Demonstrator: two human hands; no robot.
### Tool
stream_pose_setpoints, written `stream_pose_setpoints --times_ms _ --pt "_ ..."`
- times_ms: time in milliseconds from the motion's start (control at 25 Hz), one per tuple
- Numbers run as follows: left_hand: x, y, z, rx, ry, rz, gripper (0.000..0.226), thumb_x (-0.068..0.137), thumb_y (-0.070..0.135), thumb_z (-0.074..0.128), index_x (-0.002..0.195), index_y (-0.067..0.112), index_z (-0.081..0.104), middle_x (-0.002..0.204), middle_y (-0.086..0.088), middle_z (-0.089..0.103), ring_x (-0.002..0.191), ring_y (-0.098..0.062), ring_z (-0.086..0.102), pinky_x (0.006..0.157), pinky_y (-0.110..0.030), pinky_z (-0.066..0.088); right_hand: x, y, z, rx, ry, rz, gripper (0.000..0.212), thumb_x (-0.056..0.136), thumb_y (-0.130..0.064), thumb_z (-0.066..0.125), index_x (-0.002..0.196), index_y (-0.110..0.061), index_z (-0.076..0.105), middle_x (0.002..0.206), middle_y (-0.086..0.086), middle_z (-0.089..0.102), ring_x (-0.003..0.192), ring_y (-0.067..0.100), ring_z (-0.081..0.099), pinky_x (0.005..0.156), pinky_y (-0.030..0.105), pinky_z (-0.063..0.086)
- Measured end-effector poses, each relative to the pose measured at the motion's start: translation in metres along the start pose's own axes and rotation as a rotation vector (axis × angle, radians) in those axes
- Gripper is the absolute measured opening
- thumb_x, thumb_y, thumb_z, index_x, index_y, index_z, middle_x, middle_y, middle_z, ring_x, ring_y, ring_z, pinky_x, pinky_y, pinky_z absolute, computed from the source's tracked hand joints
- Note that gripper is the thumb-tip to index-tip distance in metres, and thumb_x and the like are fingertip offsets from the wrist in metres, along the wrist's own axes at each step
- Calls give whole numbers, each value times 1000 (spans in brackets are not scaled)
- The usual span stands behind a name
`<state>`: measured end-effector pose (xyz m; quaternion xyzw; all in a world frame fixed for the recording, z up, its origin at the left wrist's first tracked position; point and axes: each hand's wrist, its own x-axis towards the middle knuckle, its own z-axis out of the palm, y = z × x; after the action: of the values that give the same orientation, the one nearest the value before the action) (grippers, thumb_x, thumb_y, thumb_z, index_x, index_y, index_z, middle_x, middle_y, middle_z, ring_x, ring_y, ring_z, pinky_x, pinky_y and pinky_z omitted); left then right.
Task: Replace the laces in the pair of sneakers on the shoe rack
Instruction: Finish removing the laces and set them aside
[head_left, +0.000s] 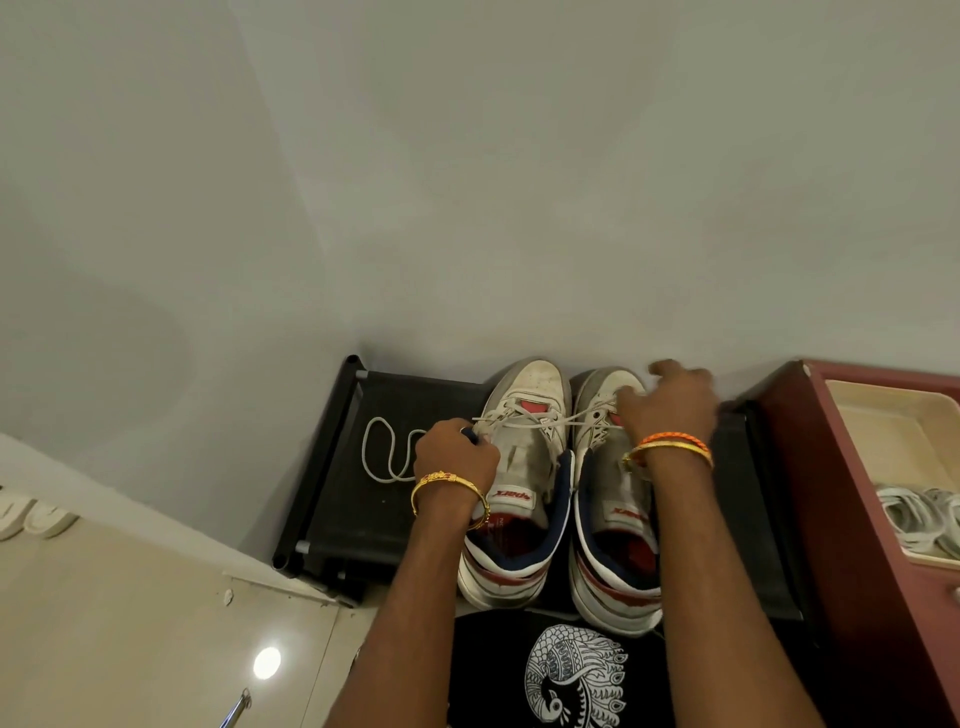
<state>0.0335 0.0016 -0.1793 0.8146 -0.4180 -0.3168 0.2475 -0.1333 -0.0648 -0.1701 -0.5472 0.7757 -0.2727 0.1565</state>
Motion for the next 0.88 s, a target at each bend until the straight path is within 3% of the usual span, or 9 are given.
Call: stream_pose_setpoints --times_ms 80,160,200,440,560,640,760,880 --pt "0 0 0 -10 -7 -2 28 93 17 55 117 6 62 111 -12 65 101 -24 60 80 -26 46 -5 -15 19 5 -236 -189 21 81 -16 64 100 -9 71 104 13 67 95 29 61 87 37 51" --pt "0 -1 0 -8 -13 4 26 93 17 55 115 5 63 110 -12 65 98 -22 60 78 -25 45 -16 -30 42 -66 -549 -229 19 83 -19 65 98 -9 72 100 8 69 94 25 63 88 34 51" --pt "0 -1 0 -8 -13 9 26 92 17 55 114 5 63 109 -12 66 96 -22 60 77 -25 44 -19 -33 53 -124 -628 -216 21 84 -22 66 100 -9 72 100 8 69 94 25 63 89 34 51" --pt "2 0 2 11 3 -26 25 92 17 55 113 5 64 108 -13 66 91 -21 60 75 -27 46 -13 -32 41 -146 -590 -155 27 87 -22 61 102 -2 71 101 13 68 92 27 61 80 28 47" --pt "2 1 2 35 22 -52 27 92 19 56 115 6 62 111 -11 66 97 -22 61 76 -27 46 -2 -23 7 -45 -360 -37 23 88 -15 59 93 5 68 89 18 65 77 25 53 67 25 39" --pt "0 2 1 74 46 -6 28 90 19 58 116 9 62 111 -9 65 99 -22 60 74 -26 43 6 -14 -12 44 -248 57 22 86 -15 61 93 5 68 91 20 67 77 28 55 64 23 39" --pt "1 8 2 180 105 186 30 88 18 59 118 15 61 114 -6 60 102 -21 57 76 -28 45 1 -15 -21 60 -433 87 25 84 -25 66 89 -2 62 89 15 62 78 27 56 56 22 38" --pt "8 25 10 303 130 381 31 89 17 59 120 21 62 114 -3 60 105 -20 56 85 -32 47 -16 -25 -5 -77 -623 -12 31 83 -30 64 100 -5 63 93 11 63 87 26 59 71 28 45"
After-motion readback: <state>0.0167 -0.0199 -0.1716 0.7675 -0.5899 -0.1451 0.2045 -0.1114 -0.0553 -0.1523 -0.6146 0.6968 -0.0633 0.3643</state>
